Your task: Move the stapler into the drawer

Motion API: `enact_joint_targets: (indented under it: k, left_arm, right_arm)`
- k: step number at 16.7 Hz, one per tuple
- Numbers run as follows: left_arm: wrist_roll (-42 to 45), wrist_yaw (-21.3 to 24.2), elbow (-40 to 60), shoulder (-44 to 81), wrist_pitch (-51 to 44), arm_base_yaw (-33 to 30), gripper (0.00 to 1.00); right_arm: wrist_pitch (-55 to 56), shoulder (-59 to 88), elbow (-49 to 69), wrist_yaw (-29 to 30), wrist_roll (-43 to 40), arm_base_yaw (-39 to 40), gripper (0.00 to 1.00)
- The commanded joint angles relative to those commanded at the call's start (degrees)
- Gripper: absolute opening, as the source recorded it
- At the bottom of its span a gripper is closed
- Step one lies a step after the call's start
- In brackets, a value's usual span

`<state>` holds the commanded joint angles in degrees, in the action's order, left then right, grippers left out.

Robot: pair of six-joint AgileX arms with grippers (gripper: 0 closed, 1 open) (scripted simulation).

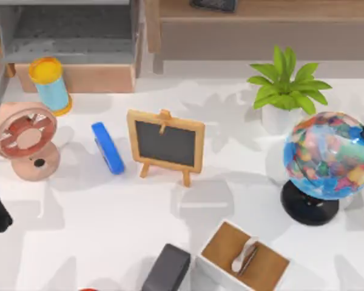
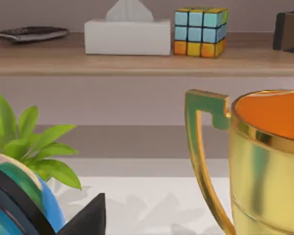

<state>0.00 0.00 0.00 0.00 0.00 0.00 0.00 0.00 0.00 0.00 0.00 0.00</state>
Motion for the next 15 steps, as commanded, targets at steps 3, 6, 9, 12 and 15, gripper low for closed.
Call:
enact_joint_targets:
  k: [3,6,9,12,15]
  left_arm:
    - [-0.5,0.08,0.57,0.56,-0.08,-0.37,1.0]
    - [-4.82,0.64,5.88,5.8,-1.24,-3.44,1.0]
    - [-12.13,1.43,16.5,16.34,-4.31,-8.4,1.0]
    - [-20.72,2.17,31.38,31.45,-9.4,-13.96,1.0]
    - [-29.17,2.6,47.97,49.83,-16.41,-19.02,1.0]
  right_arm:
    - [0.0,0.0,0.0,0.0,0.0,0.0,1.0]
    - [0.0,0.0,0.0,0.0,0.0,0.0,1.0]
    - [0.0,0.0,0.0,0.0,0.0,0.0,1.0]
    - [0.0,0.0,0.0,0.0,0.0,0.0,1.0]
    - [0.0,0.0,0.0,0.0,0.0,0.0,1.0]
